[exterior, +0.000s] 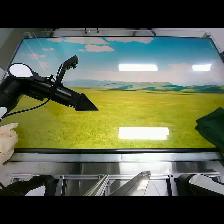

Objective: Fold the shirts.

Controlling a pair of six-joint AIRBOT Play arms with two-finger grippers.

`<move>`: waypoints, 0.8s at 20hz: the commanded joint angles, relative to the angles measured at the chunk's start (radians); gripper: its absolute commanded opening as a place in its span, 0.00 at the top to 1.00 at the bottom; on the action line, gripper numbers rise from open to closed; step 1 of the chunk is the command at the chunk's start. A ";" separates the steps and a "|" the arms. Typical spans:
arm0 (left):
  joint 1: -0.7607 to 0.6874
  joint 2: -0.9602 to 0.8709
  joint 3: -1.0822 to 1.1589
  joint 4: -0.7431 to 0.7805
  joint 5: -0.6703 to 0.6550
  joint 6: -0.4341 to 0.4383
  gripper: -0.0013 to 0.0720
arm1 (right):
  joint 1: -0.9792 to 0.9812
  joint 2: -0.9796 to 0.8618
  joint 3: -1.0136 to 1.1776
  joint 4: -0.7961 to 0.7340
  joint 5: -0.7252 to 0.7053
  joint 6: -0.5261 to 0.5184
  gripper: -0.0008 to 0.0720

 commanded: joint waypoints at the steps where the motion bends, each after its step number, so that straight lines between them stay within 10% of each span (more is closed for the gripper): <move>1: -0.001 0.000 0.000 0.002 0.000 0.000 0.95 | -0.003 -0.012 -0.034 -0.008 -0.007 -0.006 0.12; 13: 0.072 0.012 0.166 -0.028 -0.041 -0.021 0.96 | 0.253 0.054 0.189 0.578 -0.096 -0.218 0.06; 14: 0.078 0.028 0.168 -0.003 -0.037 -0.028 0.96 | 0.290 0.053 0.188 0.576 -0.094 -0.219 0.34; 15: 0.079 0.051 0.158 0.026 -0.023 -0.035 0.96 | 0.324 0.053 0.186 0.577 -0.094 -0.217 0.86; 16: 0.080 0.077 0.138 0.057 -0.008 -0.042 0.96 | 0.360 0.054 0.186 0.581 -0.089 -0.212 0.96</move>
